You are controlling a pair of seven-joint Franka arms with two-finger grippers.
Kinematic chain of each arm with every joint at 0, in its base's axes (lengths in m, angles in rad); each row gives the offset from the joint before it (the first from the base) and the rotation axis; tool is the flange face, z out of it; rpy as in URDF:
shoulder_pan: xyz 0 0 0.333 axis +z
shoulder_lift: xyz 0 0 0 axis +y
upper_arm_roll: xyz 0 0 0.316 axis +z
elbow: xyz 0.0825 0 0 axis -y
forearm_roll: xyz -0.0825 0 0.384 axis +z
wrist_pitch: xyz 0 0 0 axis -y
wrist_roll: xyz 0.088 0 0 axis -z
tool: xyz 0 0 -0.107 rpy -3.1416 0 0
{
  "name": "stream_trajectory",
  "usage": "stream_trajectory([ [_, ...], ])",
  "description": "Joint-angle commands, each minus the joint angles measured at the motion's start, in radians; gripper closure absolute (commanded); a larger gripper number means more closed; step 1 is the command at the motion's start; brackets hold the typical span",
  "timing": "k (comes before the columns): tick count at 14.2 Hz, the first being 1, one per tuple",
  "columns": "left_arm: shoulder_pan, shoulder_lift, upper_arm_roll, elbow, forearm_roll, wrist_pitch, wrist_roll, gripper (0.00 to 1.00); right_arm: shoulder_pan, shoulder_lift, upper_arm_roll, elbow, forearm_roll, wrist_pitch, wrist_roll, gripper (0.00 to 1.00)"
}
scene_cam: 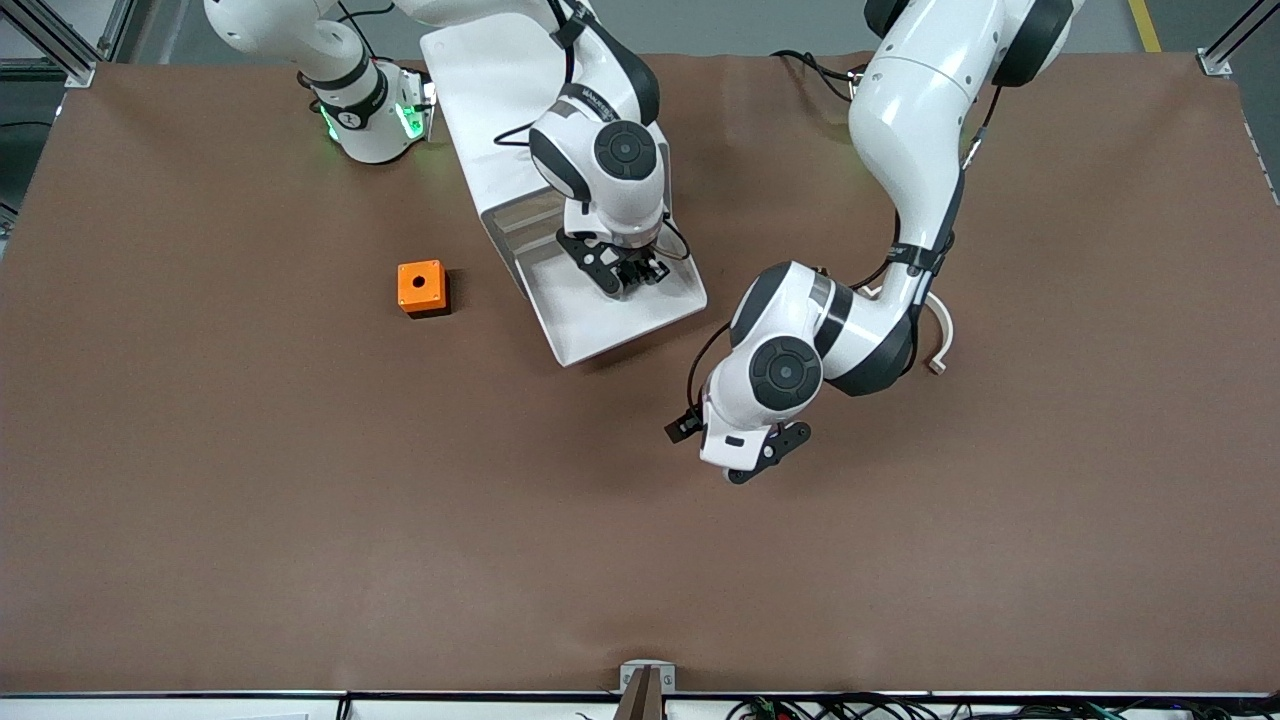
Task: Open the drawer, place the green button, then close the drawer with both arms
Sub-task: 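Lower the green button into the open drawer and open the right gripper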
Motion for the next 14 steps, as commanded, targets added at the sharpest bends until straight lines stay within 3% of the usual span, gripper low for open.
stream_trajectory([
  [1,-0.025,-0.015,0.002,-0.026,0.072,0.020,0.005,0.00,0.014,0.036,-0.010,0.044,0.018,0.006,0.012,1.00],
  [6,-0.052,-0.012,0.004,-0.026,0.100,0.022,0.005,0.00,0.006,0.036,-0.010,0.046,0.018,0.005,0.015,1.00],
  [8,-0.059,-0.010,0.002,-0.026,0.141,0.022,0.005,0.00,0.005,0.036,-0.011,0.051,0.016,0.000,0.013,0.01],
  [11,-0.073,-0.009,0.001,-0.027,0.152,0.058,0.001,0.00,0.002,0.032,-0.013,0.081,-0.003,-0.023,-0.081,0.00],
  [14,-0.090,-0.009,0.001,-0.032,0.145,0.112,-0.009,0.00,-0.009,0.021,-0.021,0.164,-0.035,-0.197,-0.343,0.00],
])
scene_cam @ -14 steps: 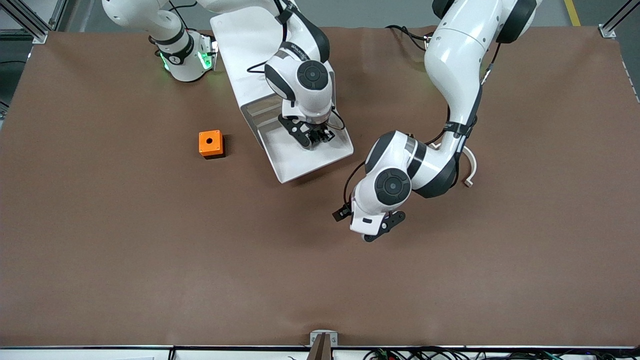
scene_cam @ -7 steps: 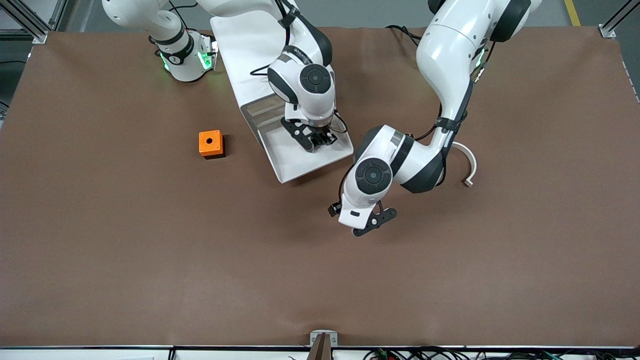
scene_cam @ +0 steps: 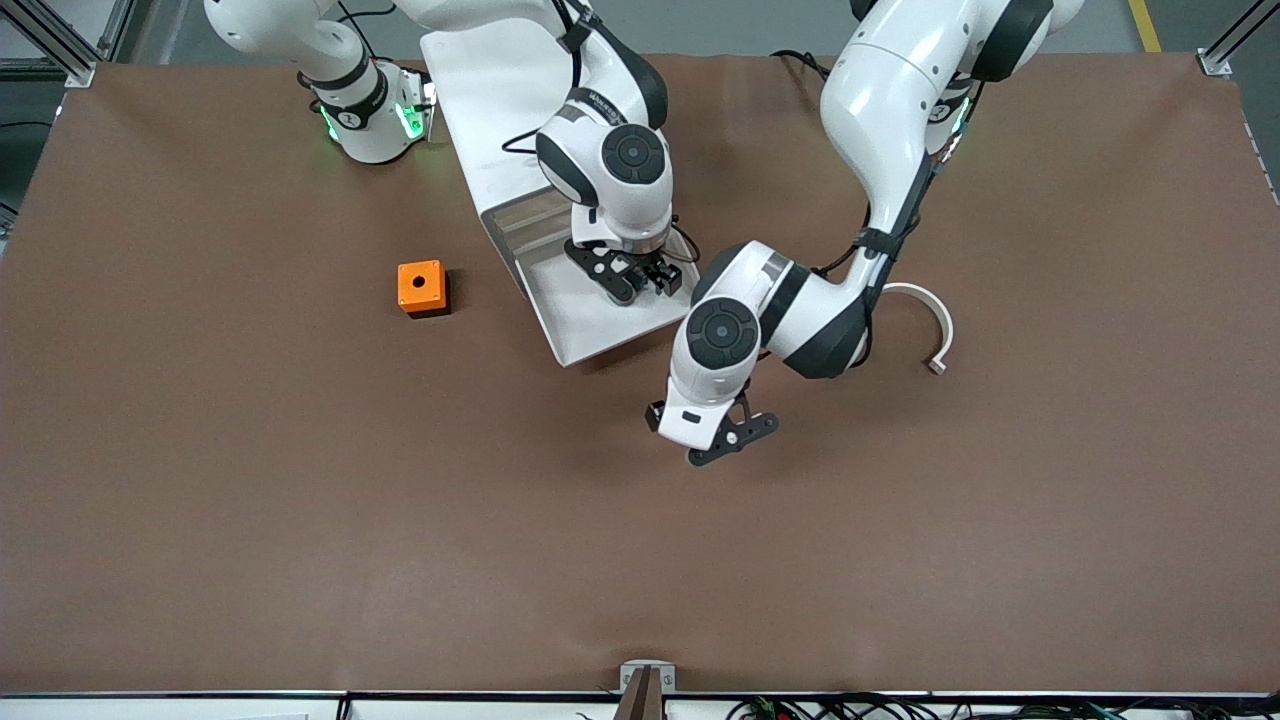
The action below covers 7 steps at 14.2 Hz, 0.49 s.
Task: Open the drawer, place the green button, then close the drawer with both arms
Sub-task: 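Lower the green button into the open drawer and open the right gripper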
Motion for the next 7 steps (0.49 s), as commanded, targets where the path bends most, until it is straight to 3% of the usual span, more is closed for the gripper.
stream_trajectory([
  [1,-0.013,-0.009,0.003,-0.014,0.018,0.030,-0.009,0.00,-0.011,0.001,-0.006,0.112,-0.070,-0.178,-0.222,0.00],
  [3,-0.013,-0.008,0.003,-0.014,0.023,0.031,-0.007,0.00,-0.034,0.001,-0.006,0.173,-0.124,-0.292,-0.357,0.00],
  [7,-0.013,0.000,0.003,-0.019,0.024,0.038,-0.007,0.00,-0.117,-0.065,-0.006,0.186,-0.134,-0.332,-0.633,0.00],
])
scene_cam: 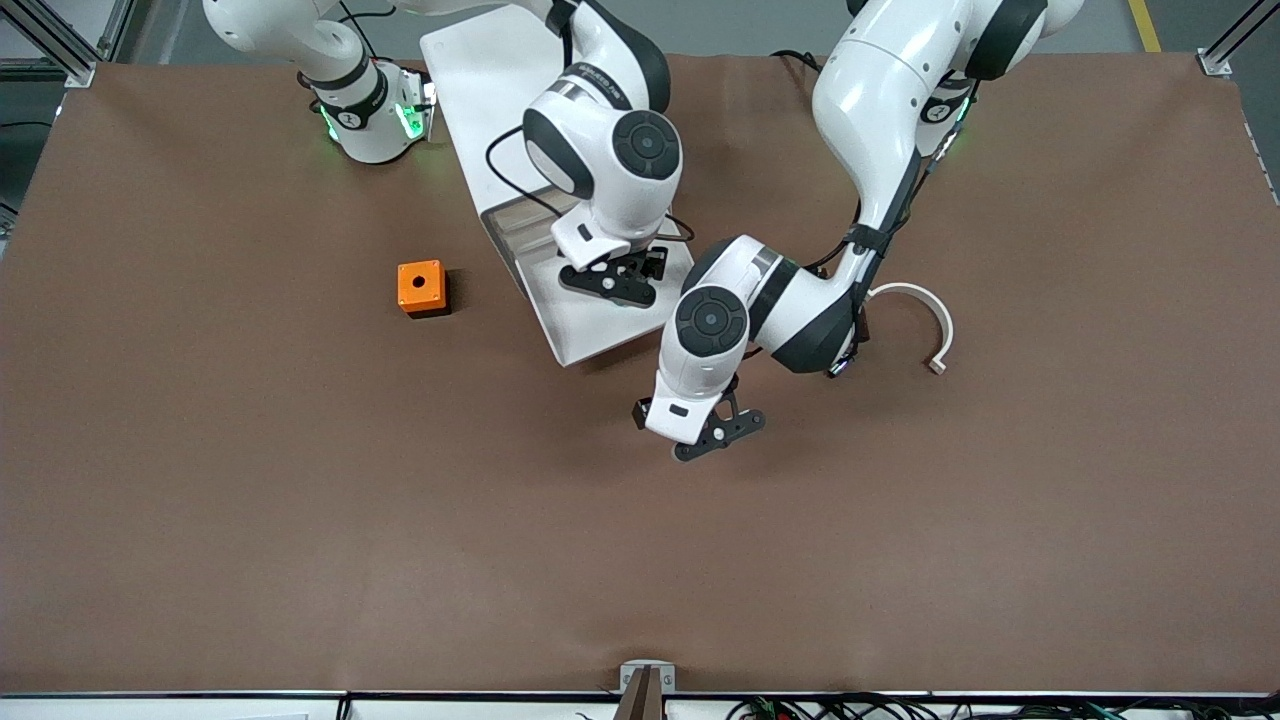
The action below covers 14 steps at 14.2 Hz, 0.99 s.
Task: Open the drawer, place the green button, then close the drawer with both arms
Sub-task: 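Raise the right gripper away while the left gripper pushes the drawer front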
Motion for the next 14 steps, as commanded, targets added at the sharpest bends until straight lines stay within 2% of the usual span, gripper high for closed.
stream_trajectory([
  [1,-0.004,-0.002,0.003,-0.014,0.023,0.019,-0.007,0.00,-0.080,-0.060,0.013,-0.001,-0.017,-0.035,-0.164,0.00],
  [8,-0.007,0.000,-0.001,-0.014,0.018,0.019,0.010,0.00,-0.343,-0.186,0.013,-0.001,-0.017,-0.159,-0.563,0.00],
  [14,-0.053,0.018,-0.013,-0.019,0.013,0.019,0.012,0.00,-0.586,-0.306,0.013,-0.001,-0.015,-0.279,-0.868,0.00],
])
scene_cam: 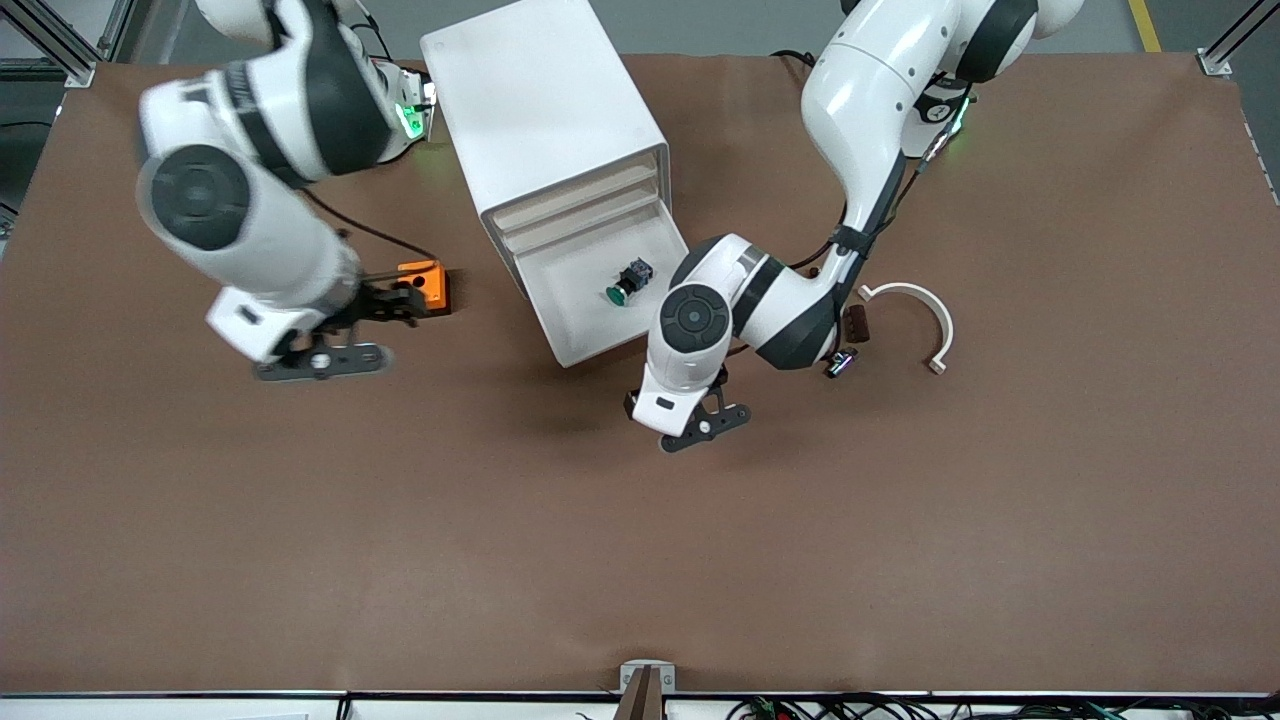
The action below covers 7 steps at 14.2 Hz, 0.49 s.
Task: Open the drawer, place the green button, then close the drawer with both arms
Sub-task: 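Raise the right gripper away while the left gripper pushes the drawer front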
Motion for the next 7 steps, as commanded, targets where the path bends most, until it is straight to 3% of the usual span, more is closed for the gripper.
stream_trajectory([
  [1,-0.032,-0.001,-0.001,-0.017,0.012,0.015,0.007,0.00,-0.110,-0.073,0.022,-0.015,-0.010,-0.043,-0.120,0.00],
  [7,-0.070,-0.001,-0.018,-0.054,0.010,0.015,0.005,0.00,-0.309,-0.082,0.024,0.023,-0.007,-0.064,-0.323,0.00],
])
